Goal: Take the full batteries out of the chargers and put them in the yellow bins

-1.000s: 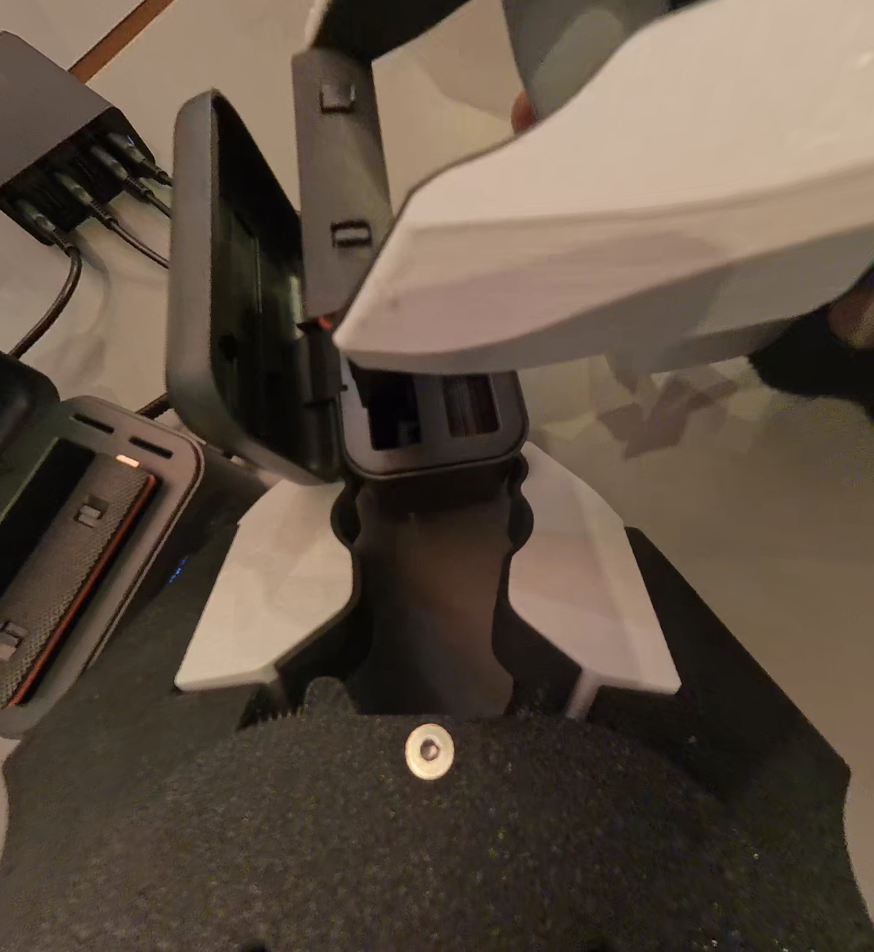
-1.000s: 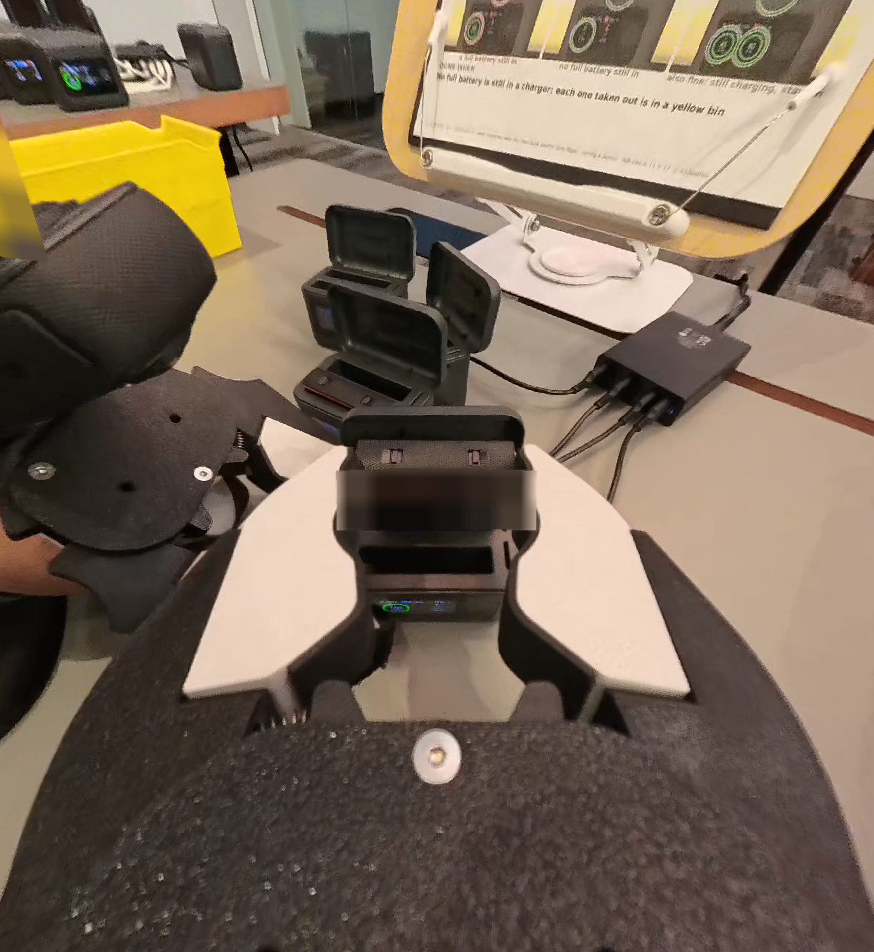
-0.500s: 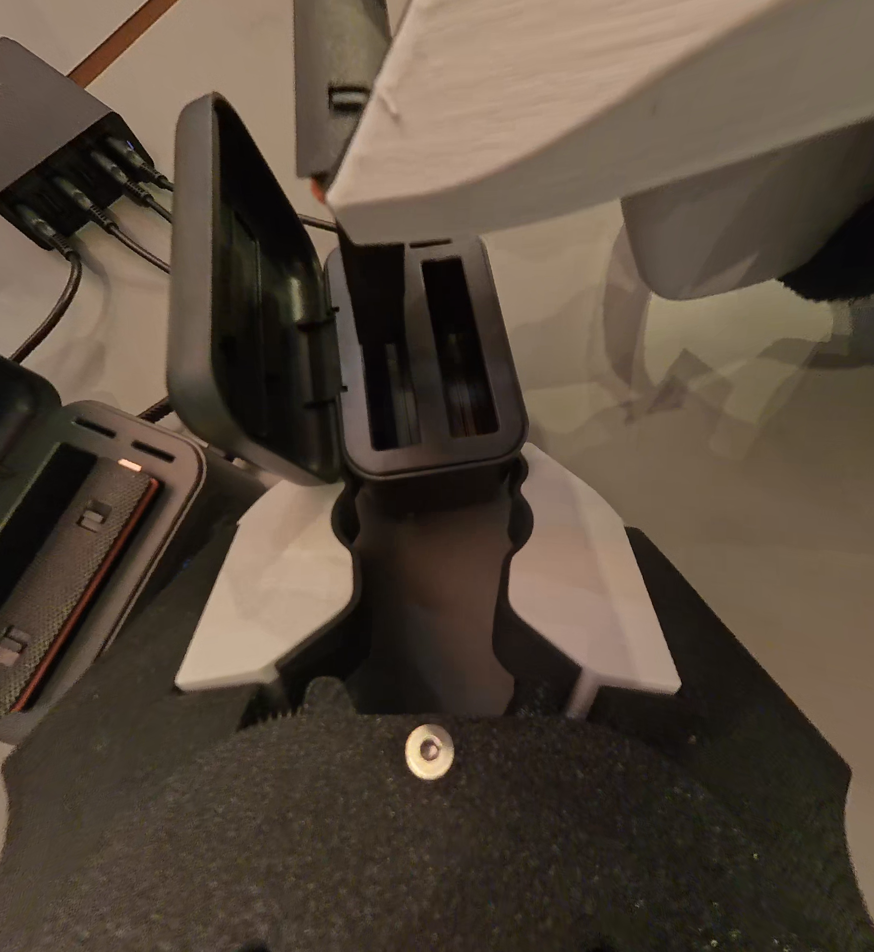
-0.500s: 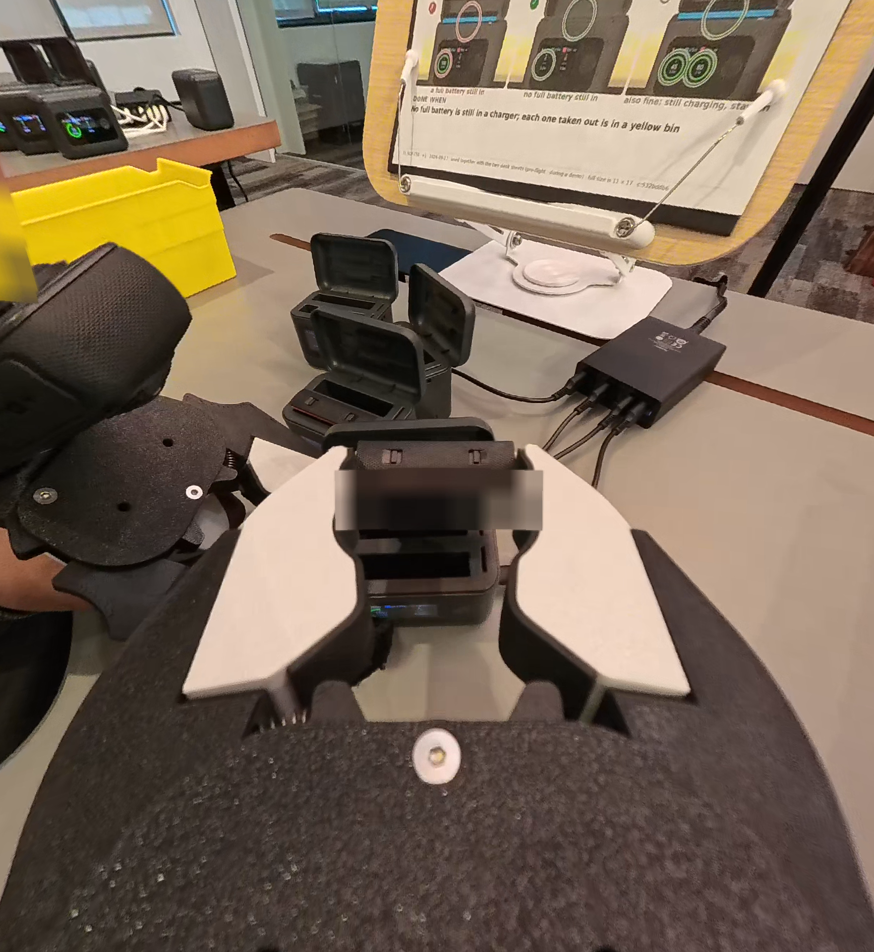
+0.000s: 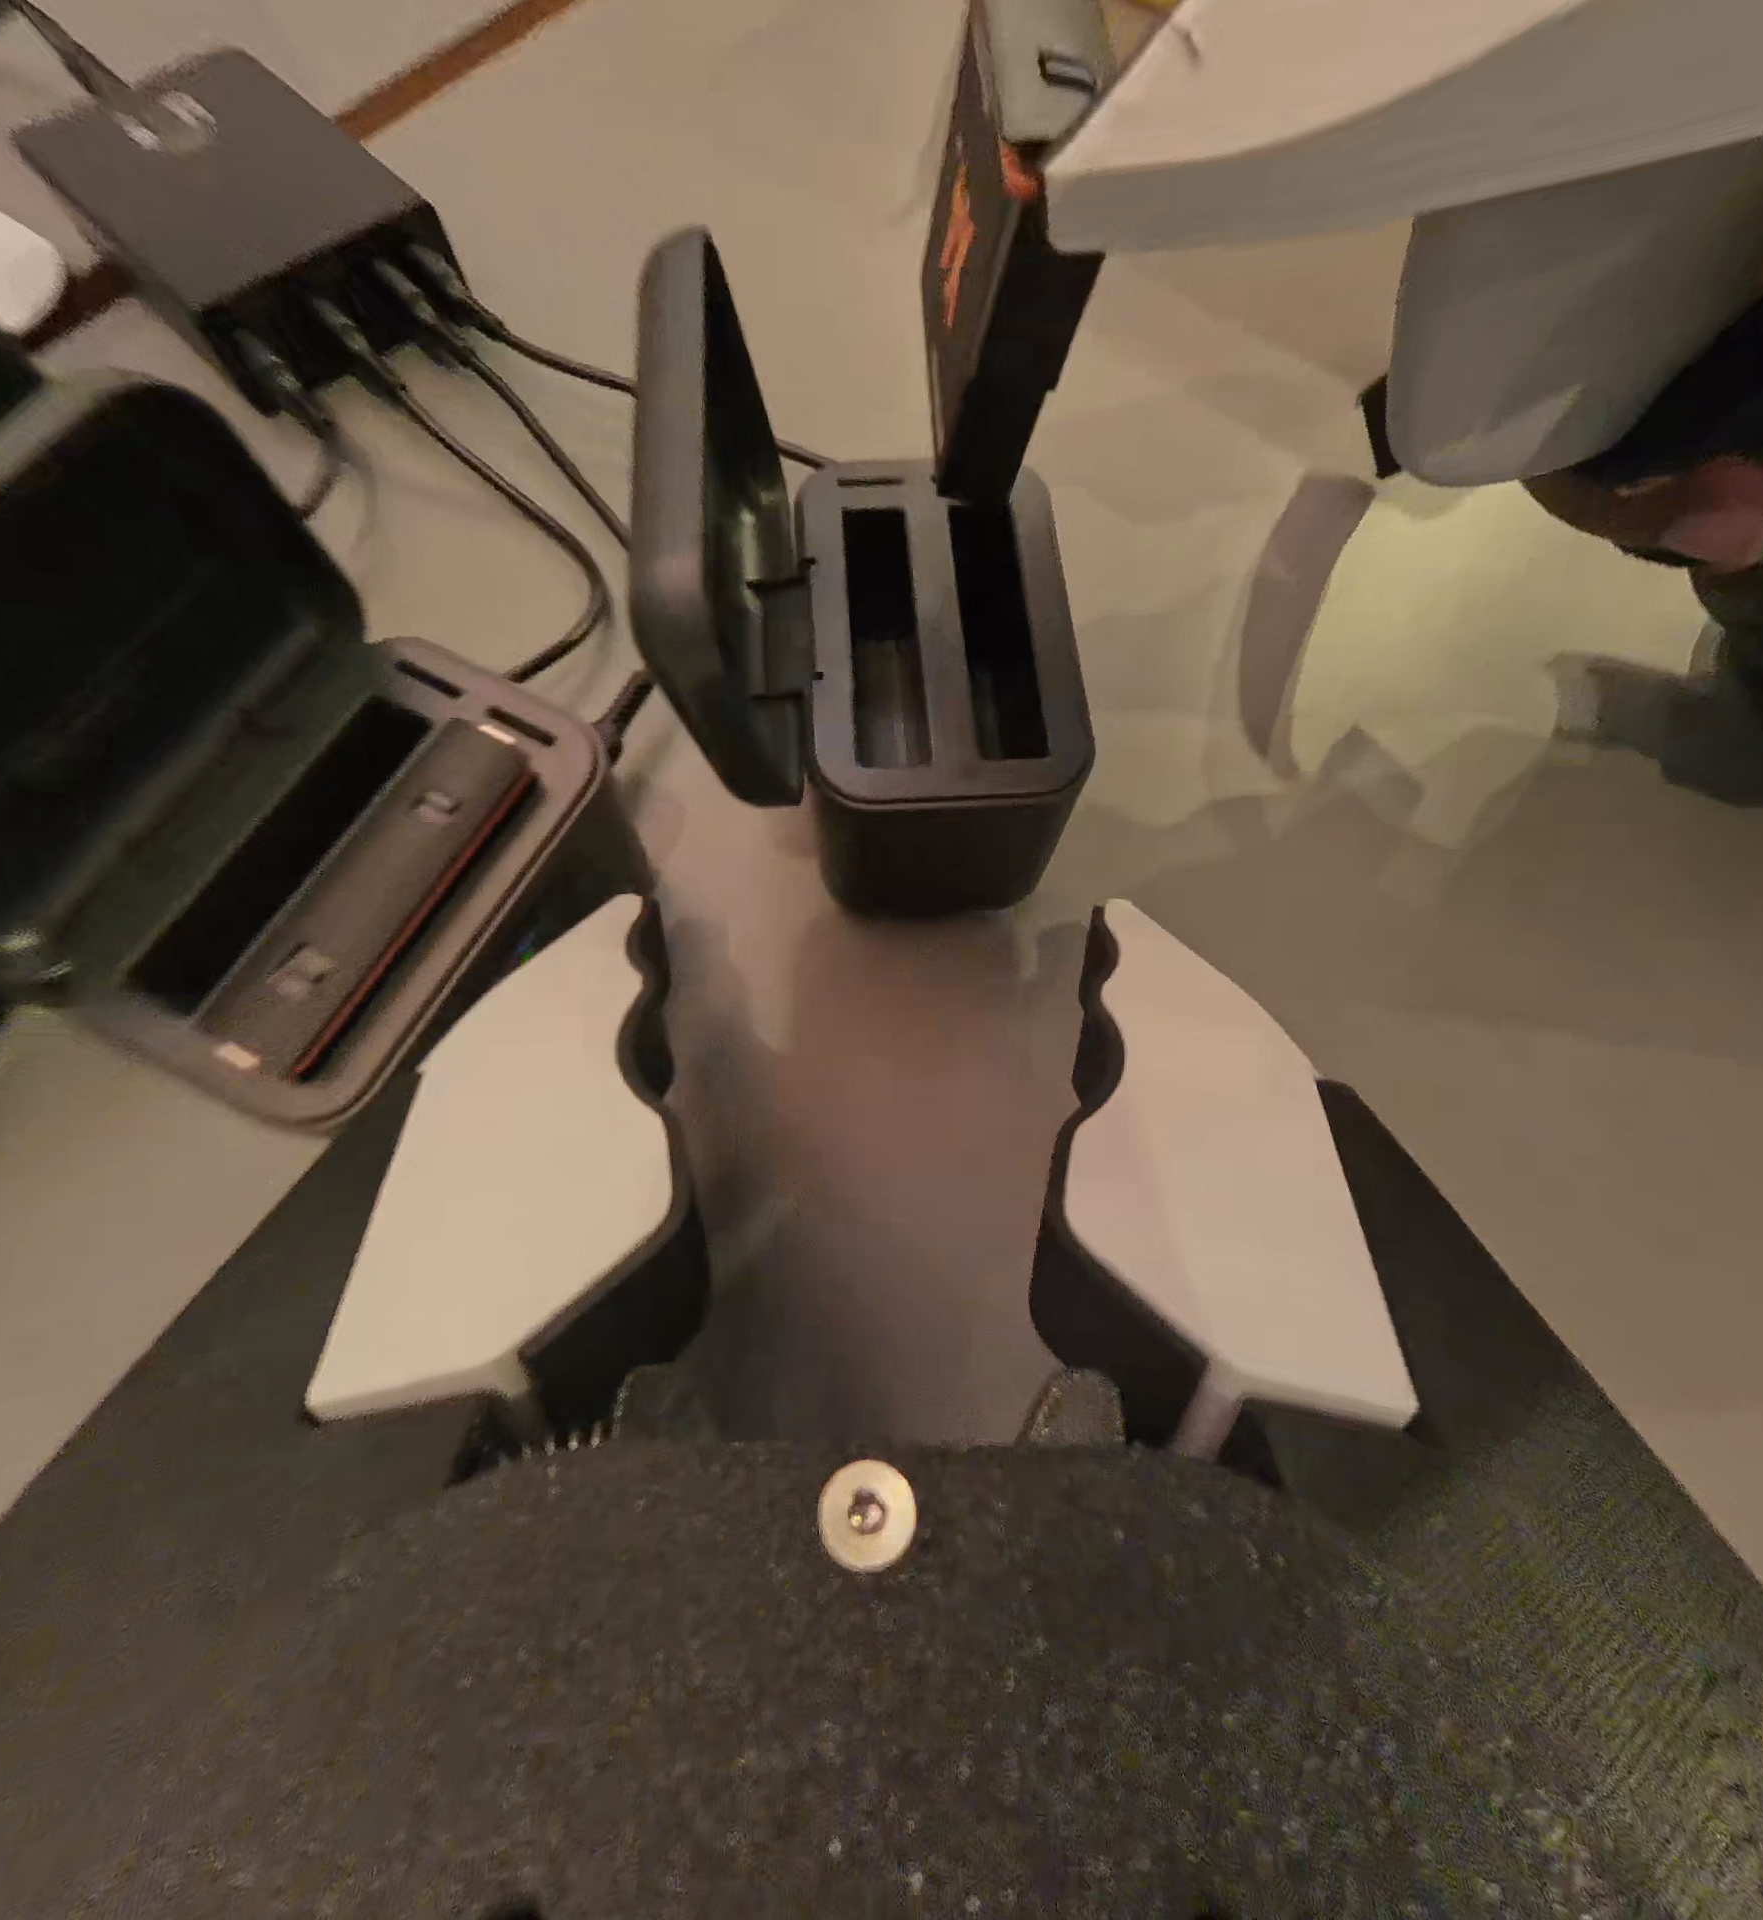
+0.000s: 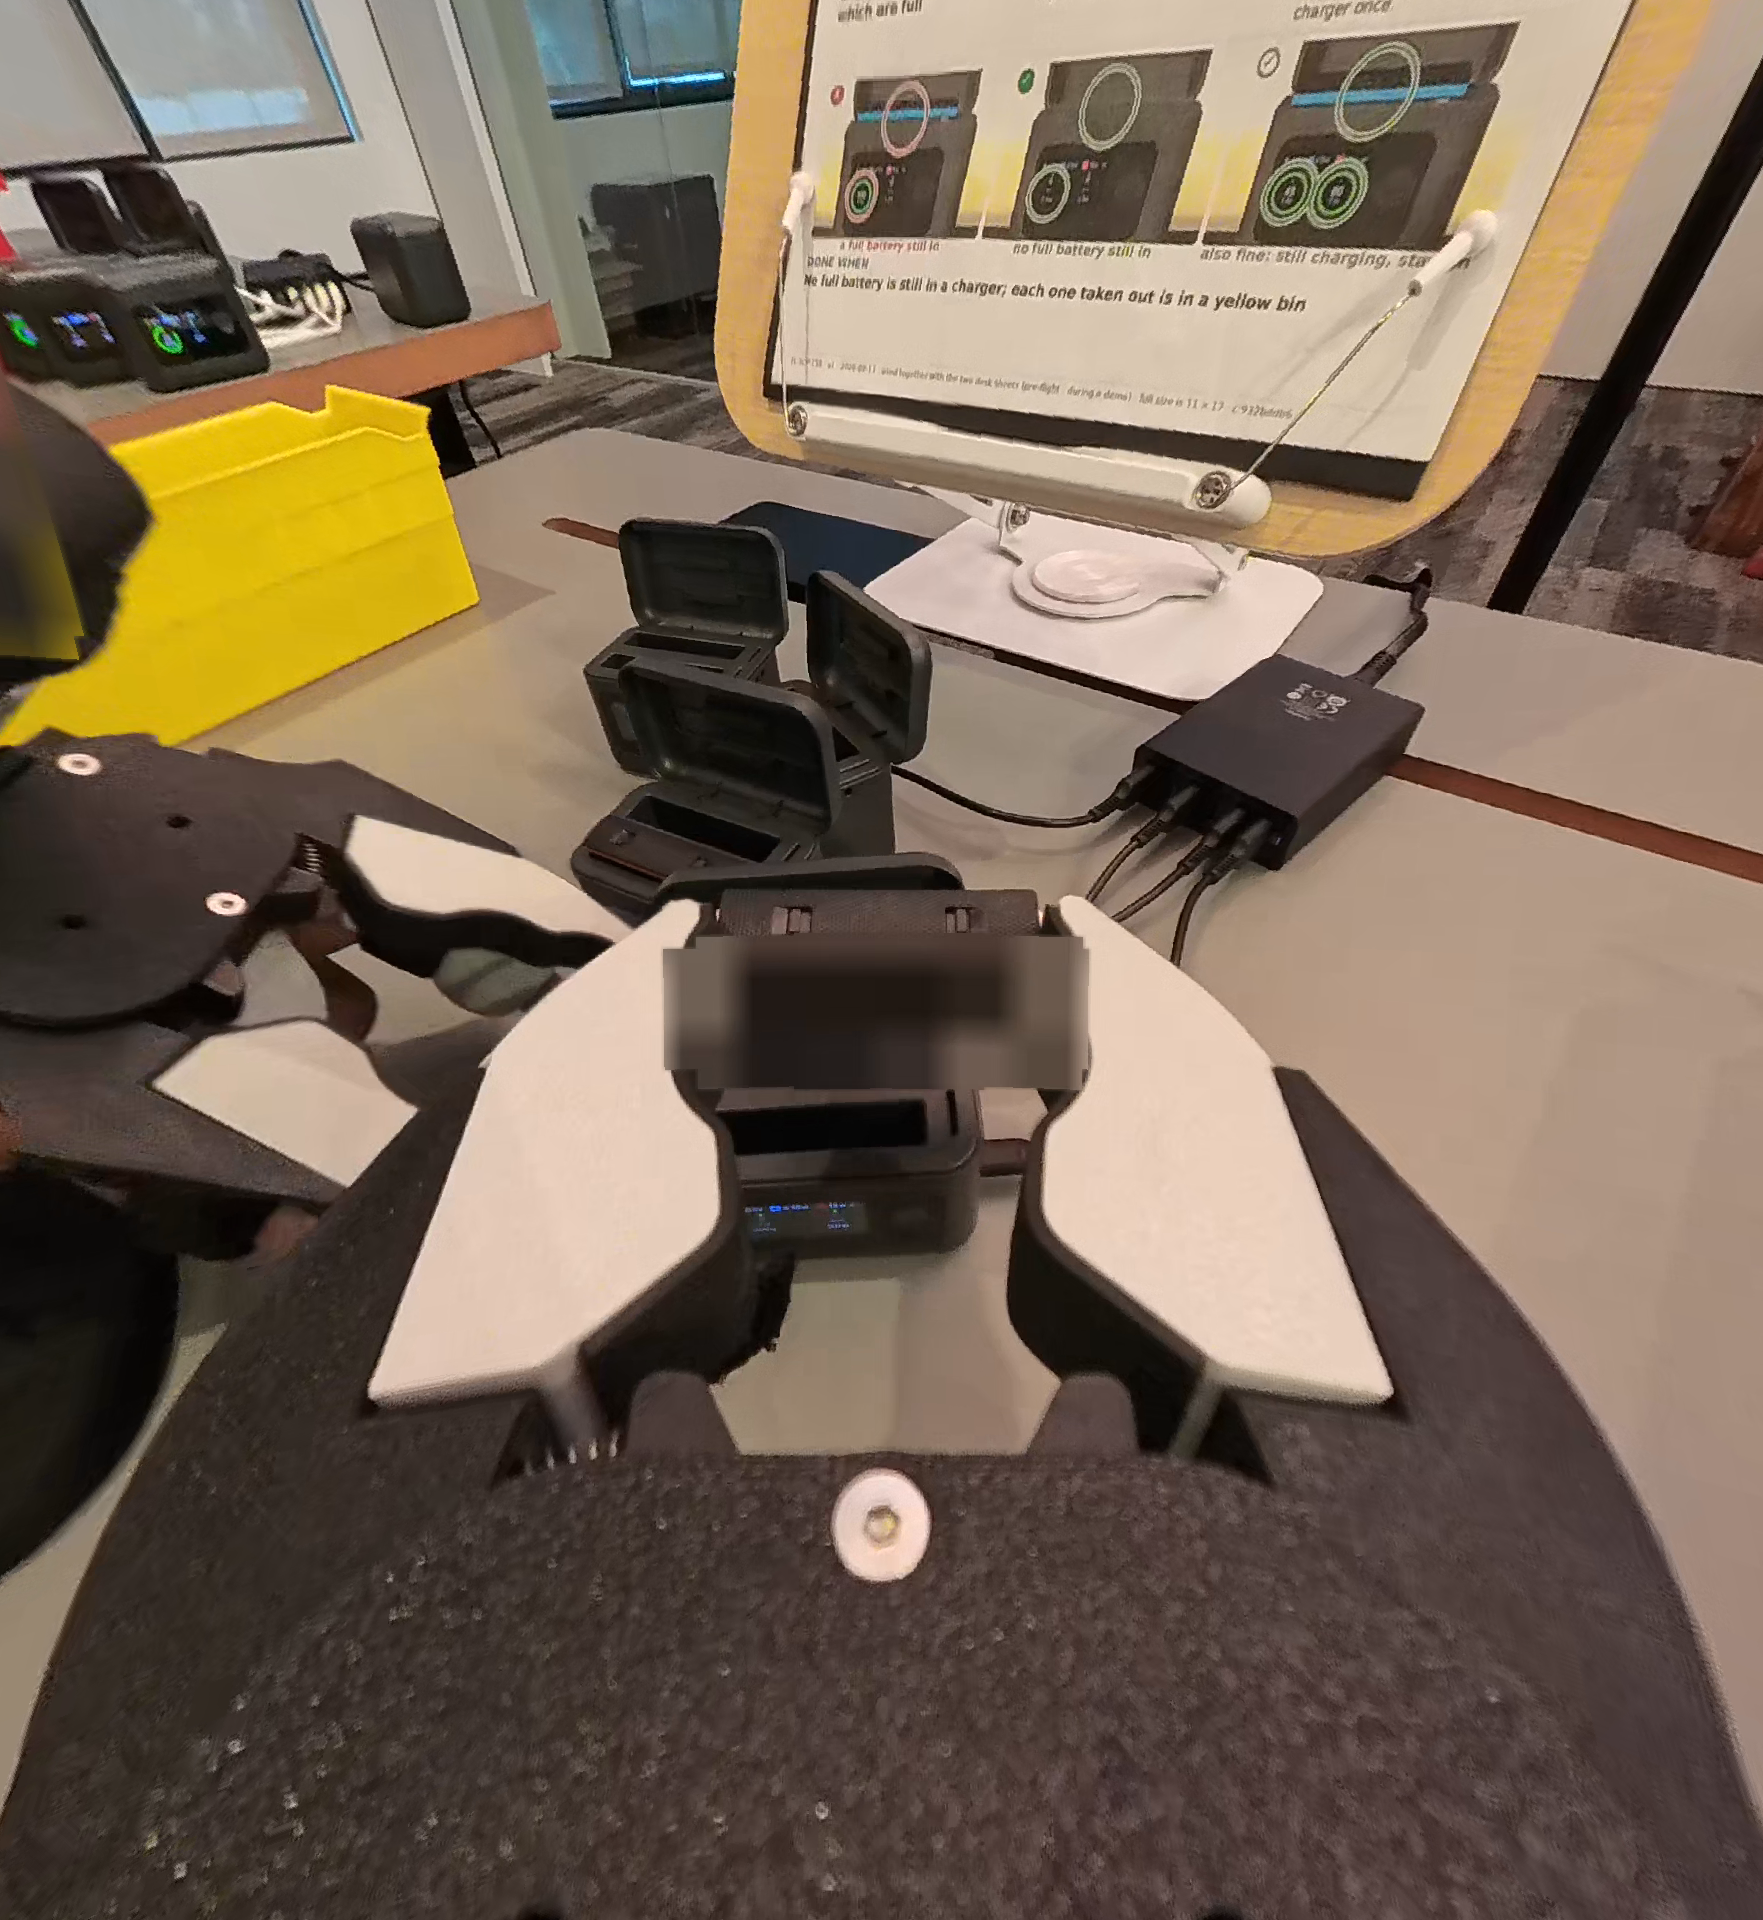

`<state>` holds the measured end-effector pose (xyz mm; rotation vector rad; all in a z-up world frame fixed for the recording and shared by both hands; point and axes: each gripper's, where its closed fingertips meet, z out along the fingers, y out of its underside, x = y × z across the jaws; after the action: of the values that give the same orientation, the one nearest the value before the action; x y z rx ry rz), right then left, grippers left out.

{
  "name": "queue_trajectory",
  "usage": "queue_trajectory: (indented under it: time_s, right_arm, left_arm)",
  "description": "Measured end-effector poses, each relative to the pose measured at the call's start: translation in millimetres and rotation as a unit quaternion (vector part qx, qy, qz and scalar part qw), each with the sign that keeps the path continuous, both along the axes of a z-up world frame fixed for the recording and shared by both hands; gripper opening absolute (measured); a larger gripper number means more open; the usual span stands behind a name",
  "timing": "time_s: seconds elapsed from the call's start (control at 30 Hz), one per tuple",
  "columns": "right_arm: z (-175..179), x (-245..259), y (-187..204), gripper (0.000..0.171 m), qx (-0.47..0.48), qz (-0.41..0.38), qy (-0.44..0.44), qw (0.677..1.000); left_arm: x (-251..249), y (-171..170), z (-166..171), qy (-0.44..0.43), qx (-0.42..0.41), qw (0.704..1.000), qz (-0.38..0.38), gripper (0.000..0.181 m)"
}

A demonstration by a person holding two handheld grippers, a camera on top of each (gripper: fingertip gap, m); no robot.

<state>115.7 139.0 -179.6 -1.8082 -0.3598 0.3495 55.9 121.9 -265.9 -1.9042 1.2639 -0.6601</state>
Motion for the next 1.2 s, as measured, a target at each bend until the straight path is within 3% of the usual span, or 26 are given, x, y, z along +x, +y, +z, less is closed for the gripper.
queue_trajectory:
  time_s: [0.27, 0.47, 0.6, 0.9, 1.03, 1.2]
  right_arm:
    - [18.6, -25.2, -25.1, 0.058, -0.003, 0.044, 0.081, 0.996]
    - [29.0, -53.2, -45.3, 0.059, -0.009, 0.085, 0.136, 0.987]
    - [27.3, -65.3, -50.6, 0.059, -0.022, 0.100, 0.158, 0.982]
    - [26.8, -64.4, -49.8, 0.060, -0.029, 0.109, 0.166, 0.980]
    - [34.6, -55.9, -48.9, 0.073, -0.012, 0.135, 0.109, 0.985]
    - [35.9, -46.2, -62.3, 0.062, 0.007, 0.265, -0.101, 0.959]
  left_arm:
    - [-5.6, -16.8, 52.5, -0.090, 0.115, 0.989, 0.013, 0.055]
    - [4.1, -30.7, 74.0, -0.122, 0.188, 0.975, -0.004, 0.042]
    - [2.3, -30.3, 77.1, -0.116, 0.229, 0.966, -0.002, 0.012]
    - [1.4, -29.5, 76.9, -0.113, 0.234, 0.966, -0.004, 0.011]
    - [1.4, -30.8, 77.6, -0.122, 0.221, 0.968, -0.009, 0.011]
    - [2.9, -33.0, 74.8, -0.127, 0.199, 0.971, -0.019, 0.011]
